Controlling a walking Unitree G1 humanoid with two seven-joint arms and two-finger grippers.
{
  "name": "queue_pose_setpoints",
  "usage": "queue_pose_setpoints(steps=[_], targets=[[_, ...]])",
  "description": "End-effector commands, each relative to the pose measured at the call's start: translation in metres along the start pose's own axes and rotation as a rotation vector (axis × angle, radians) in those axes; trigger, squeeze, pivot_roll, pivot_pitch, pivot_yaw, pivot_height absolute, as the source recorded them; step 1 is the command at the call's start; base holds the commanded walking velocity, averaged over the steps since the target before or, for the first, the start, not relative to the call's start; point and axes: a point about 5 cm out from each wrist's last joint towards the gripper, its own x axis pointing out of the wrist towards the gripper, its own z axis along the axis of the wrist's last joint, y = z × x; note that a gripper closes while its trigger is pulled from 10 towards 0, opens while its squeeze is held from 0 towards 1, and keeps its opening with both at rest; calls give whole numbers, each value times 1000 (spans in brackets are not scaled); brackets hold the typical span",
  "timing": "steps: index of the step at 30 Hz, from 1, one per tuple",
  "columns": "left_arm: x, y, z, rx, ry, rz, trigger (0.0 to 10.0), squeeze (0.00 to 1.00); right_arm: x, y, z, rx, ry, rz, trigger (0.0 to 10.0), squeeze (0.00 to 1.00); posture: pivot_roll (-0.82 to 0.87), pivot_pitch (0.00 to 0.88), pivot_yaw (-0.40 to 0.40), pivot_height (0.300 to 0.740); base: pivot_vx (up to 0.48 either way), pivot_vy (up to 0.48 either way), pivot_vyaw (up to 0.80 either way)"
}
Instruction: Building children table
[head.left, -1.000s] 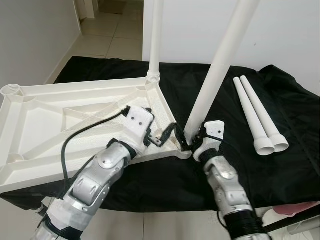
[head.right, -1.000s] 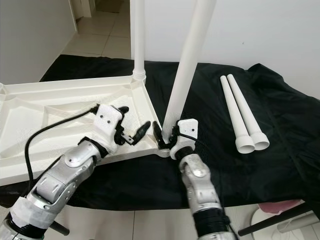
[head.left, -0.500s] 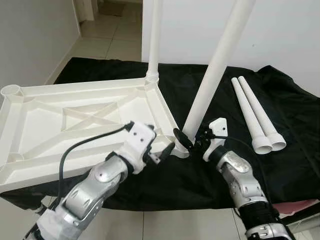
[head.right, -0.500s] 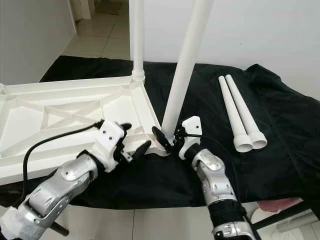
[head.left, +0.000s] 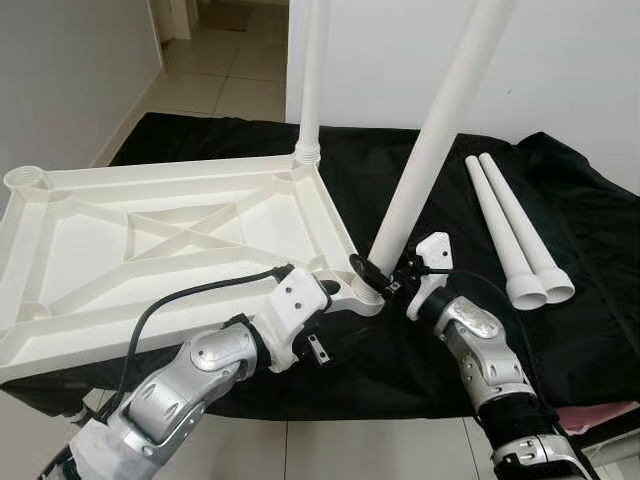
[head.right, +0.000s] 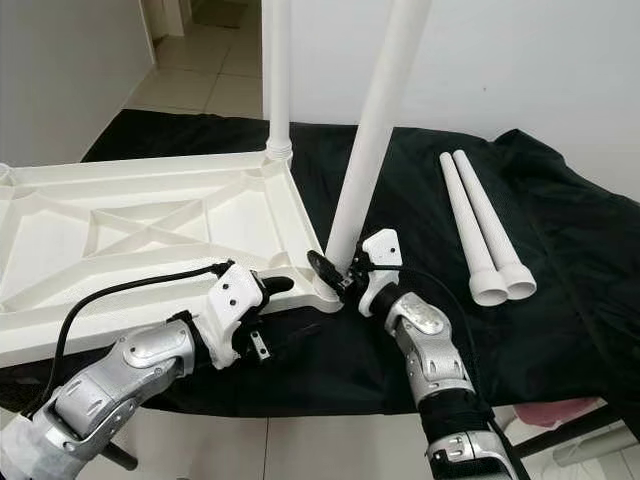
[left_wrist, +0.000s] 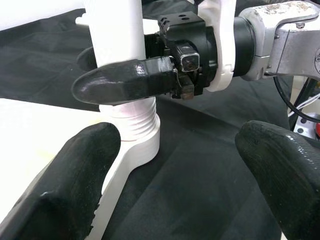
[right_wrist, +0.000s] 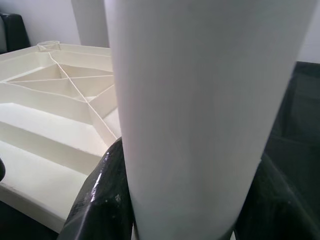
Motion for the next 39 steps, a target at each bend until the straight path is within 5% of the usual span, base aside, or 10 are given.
queue_pose_setpoints(steps=[1,16,25,33,39], targets=[[1,1,0,10,9,-11,10000,0,-8,-3,-8,33,28,-47,10000,0,32,5,-66,740,0,0,0],[-3,23,2,43,9,78,10000,0,-15,3,-15,73,32,-296,10000,0,26,20,-59,740,0,0,0],[-5,28,-1,31,11,146,10000,0,-10,20,-9,118,63,-629,10000,0,13,25,-56,740,0,0,0],[-2,28,-1,31,18,136,10000,0,-6,34,-8,190,52,-748,10000,0,-3,25,-39,740,0,0,0],[-1,33,-1,43,17,153,10000,0,-2,41,-6,192,52,-712,10000,0,-12,9,-38,740,0,0,0]])
